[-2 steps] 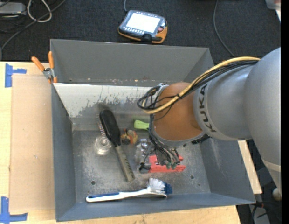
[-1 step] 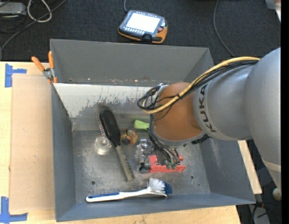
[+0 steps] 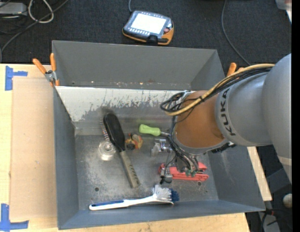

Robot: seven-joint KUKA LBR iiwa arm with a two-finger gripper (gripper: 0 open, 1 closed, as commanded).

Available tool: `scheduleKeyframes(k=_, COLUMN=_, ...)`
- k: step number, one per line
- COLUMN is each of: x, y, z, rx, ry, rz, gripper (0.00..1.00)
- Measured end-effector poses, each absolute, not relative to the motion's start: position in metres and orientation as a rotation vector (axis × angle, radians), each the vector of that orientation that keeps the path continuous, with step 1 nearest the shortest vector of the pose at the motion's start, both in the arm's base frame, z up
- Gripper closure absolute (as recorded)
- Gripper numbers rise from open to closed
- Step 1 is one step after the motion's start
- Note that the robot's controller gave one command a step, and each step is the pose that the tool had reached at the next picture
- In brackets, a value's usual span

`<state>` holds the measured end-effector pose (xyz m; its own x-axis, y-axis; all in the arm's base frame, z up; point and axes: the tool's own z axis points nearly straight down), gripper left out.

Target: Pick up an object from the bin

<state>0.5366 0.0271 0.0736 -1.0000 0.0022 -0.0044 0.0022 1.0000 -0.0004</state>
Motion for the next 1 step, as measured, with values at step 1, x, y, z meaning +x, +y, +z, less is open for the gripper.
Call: scheduleKeyframes(k=1, x=0.5367, y=0.0271, z=0.0737, rx=0.004, ry=3.137, rz=-0.001, gripper=0.0)
